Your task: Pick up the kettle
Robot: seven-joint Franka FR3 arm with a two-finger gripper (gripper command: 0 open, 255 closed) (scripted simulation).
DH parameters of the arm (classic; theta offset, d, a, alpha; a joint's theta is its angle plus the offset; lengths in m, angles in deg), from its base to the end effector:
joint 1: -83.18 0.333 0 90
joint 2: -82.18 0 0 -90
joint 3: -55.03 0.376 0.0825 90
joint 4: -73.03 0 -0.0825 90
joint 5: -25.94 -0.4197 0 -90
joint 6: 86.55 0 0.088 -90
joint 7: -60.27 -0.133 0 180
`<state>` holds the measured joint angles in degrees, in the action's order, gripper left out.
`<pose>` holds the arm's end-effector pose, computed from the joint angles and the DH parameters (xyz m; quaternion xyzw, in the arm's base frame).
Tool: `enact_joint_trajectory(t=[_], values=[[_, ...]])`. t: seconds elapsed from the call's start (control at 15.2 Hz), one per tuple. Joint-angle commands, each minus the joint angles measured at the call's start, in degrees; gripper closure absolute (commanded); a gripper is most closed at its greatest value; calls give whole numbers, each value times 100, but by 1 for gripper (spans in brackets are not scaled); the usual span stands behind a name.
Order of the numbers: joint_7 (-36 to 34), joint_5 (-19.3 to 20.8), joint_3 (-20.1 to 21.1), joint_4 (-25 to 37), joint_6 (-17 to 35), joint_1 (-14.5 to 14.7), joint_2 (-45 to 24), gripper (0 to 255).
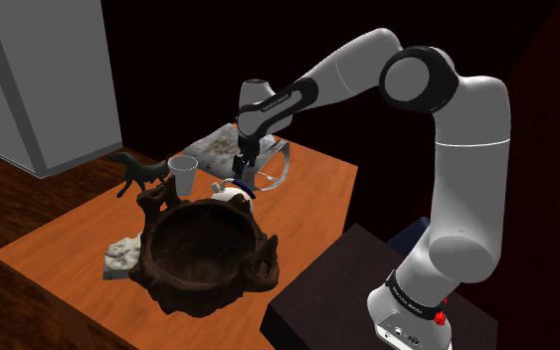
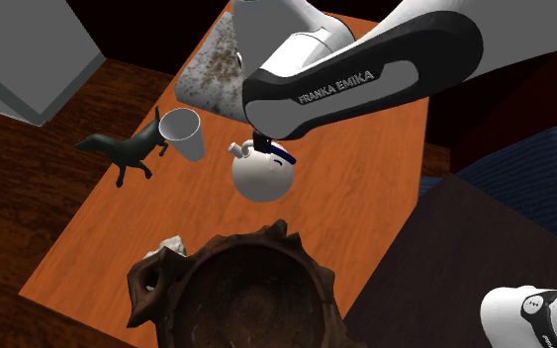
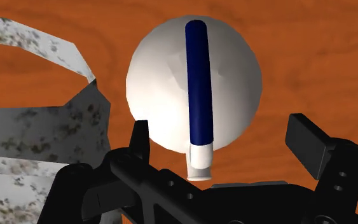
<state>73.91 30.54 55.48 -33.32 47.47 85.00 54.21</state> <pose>0.6941 0.0244 0.2588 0.9858 0.1655 -0.0052 0.0266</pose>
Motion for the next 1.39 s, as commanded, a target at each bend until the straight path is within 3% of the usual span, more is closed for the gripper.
enact_joint_trajectory(t=[0.0,0.07,0.73,0.79,1.32], values=[[43,46,6,489,41,27,-515,0],[69,67,8,736,31,38,-748,0],[36,93,-10,791,405,48,-1176,0],[38,93,-11,778,411,45,-1168,255],[41,93,-11,780,410,43,-1169,255]])
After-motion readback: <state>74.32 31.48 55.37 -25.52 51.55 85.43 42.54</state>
